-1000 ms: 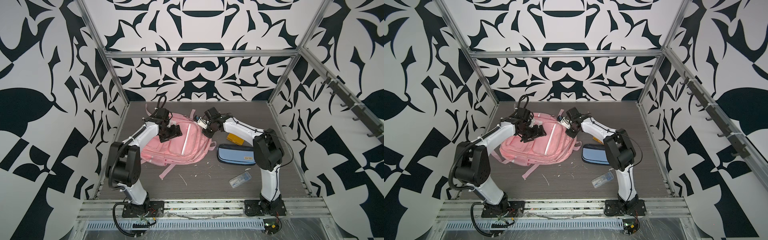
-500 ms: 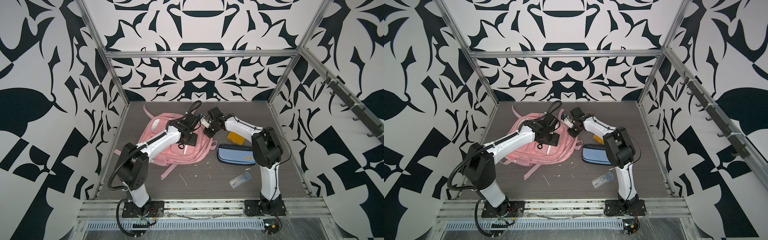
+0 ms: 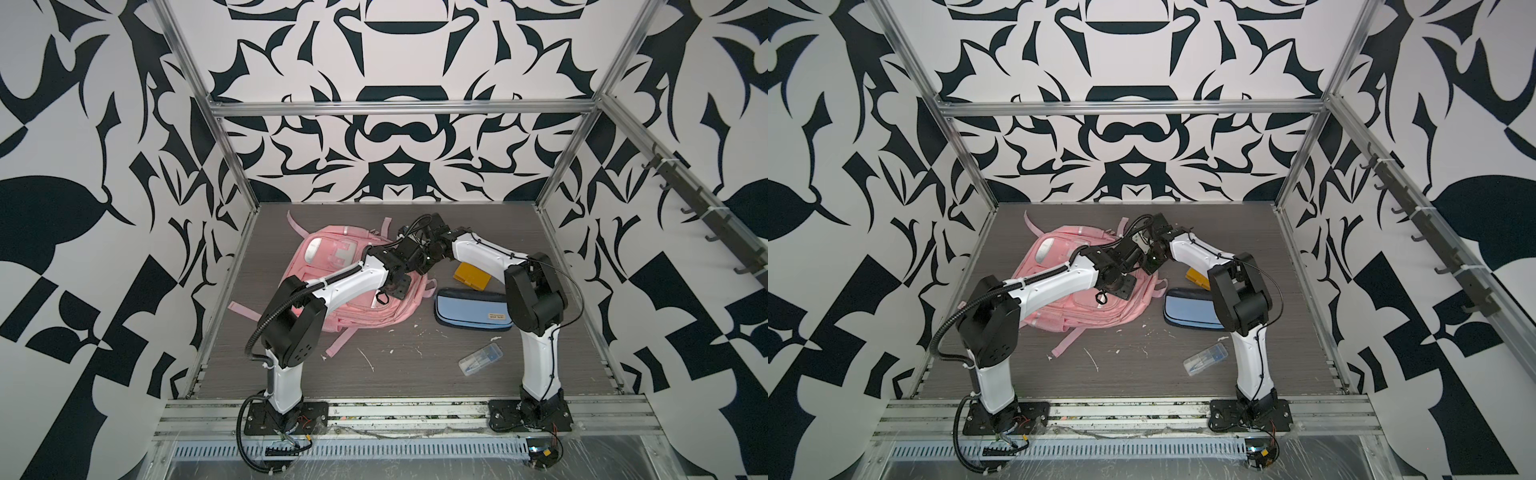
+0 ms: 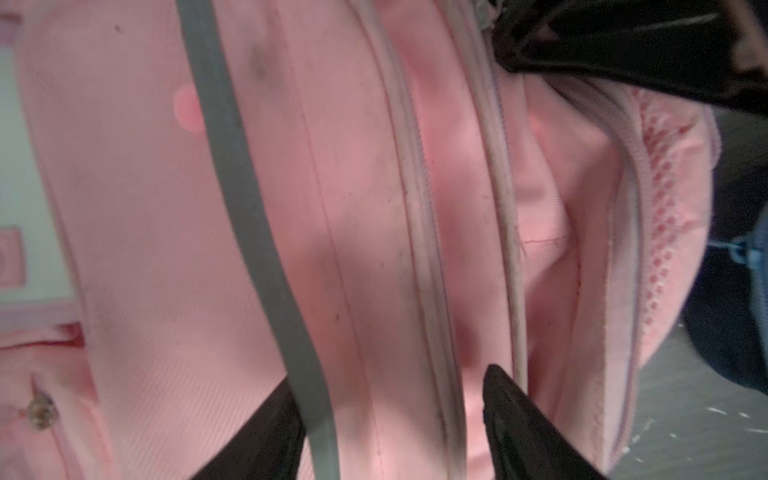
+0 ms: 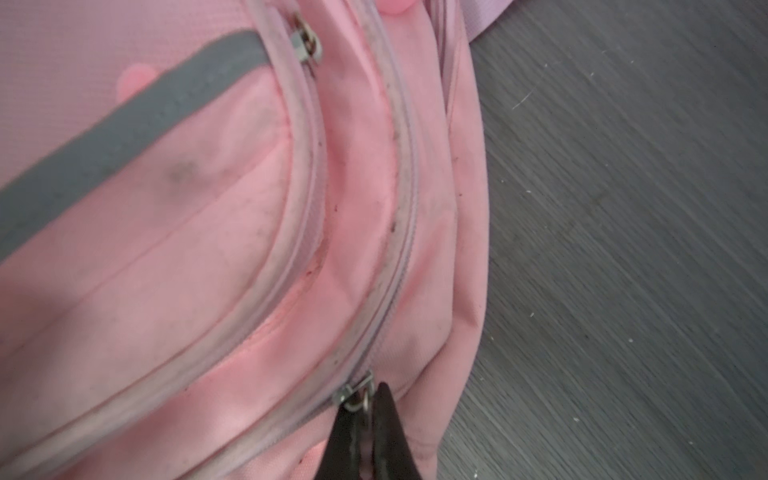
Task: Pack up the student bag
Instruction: 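Pull the zipper along the bag's side with the right gripper, left holding the edge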
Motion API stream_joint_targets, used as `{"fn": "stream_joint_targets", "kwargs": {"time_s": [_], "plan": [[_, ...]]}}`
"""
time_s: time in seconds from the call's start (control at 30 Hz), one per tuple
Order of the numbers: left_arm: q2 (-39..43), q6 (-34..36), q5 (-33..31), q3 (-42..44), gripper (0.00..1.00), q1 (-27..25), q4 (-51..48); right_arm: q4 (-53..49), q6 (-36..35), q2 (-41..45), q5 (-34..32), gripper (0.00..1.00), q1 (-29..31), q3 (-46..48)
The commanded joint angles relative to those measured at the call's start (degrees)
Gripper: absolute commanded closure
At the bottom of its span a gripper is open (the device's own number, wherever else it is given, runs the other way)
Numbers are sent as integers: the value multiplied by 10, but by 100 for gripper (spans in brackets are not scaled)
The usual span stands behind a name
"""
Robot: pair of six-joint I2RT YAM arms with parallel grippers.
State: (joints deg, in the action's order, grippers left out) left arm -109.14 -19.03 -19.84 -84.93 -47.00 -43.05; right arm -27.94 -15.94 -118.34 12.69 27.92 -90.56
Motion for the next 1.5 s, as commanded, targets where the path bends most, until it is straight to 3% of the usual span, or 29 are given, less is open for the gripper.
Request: {"fn": "stream_joint_targets", "kwargs": {"time_s": [0.0,0.07,0.13,0.33,0.47,0.7,0.93,1.13,1.37,1.47], "plan": [[-32,24,-55,-27,30,-18,-17,-4,14,27,-10,100,-14,-1],[-41,19,-73,-30,37,-19,-25,-4,17,28,-10,100,-15,0],[-39,21,-73,-21,59,-18,-16,-3,17,30,-9,100,-15,3],[-1,-19,-2,10,100,8,12,5,13,43,-7,100,-15,20],[36,-59,81,25,100,56,29,20,-10,70,17,100,-14,49],[102,-161,260,67,100,185,109,24,-73,149,37,100,13,104],[73,-189,299,7,100,210,106,-17,-124,201,1,100,100,144],[58,-252,350,3,100,221,161,-45,-127,208,-40,100,179,156],[79,-351,401,4,100,252,220,-28,-114,198,-48,100,215,144],[93,-361,401,-5,100,264,218,21,-73,214,-46,100,215,159]]}}
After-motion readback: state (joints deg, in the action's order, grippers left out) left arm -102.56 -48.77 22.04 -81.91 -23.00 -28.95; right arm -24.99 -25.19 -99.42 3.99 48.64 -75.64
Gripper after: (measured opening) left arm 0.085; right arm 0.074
